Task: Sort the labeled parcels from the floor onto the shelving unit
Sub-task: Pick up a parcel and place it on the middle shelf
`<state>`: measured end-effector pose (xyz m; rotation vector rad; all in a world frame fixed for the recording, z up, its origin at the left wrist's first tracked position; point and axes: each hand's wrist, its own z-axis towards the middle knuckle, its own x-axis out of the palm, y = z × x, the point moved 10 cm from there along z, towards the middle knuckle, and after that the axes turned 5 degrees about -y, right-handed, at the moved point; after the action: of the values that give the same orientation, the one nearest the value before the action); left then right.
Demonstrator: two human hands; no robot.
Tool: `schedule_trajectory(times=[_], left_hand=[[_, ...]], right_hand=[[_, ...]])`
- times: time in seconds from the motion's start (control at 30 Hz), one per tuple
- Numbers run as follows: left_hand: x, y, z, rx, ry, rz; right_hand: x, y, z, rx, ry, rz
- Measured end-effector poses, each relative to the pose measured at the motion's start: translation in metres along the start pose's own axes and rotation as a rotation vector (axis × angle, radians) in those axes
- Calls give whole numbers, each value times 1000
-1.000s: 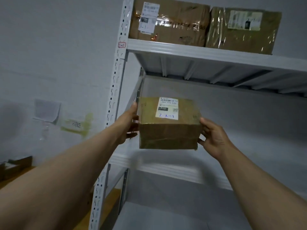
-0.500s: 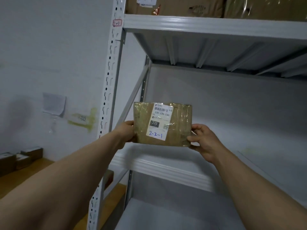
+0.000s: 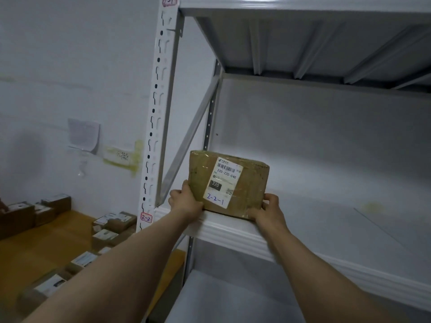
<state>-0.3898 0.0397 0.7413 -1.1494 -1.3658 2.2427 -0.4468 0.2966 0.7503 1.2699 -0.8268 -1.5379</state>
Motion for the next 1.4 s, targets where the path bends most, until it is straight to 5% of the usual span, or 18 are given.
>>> schedule_trajectory(times=[0.2, 0.33, 0.53, 1.03, 1.2, 1.4], left_hand=[[14, 7, 29, -156, 17, -72], [16, 10, 38, -88, 1, 45], [11, 3, 40, 42, -76, 272], [20, 0, 41, 132, -85, 445], [15, 0, 39, 139, -129, 357], [-9, -1, 15, 204, -308, -25]], right_hand=[[30, -4, 18, -18, 98, -296], [37, -9, 34, -26, 96, -537], [36, -17, 54, 13, 62, -358], [39, -20, 57, -18, 94, -365], [25, -29, 65, 48, -56, -284], [-11, -14, 45, -31, -328, -212]])
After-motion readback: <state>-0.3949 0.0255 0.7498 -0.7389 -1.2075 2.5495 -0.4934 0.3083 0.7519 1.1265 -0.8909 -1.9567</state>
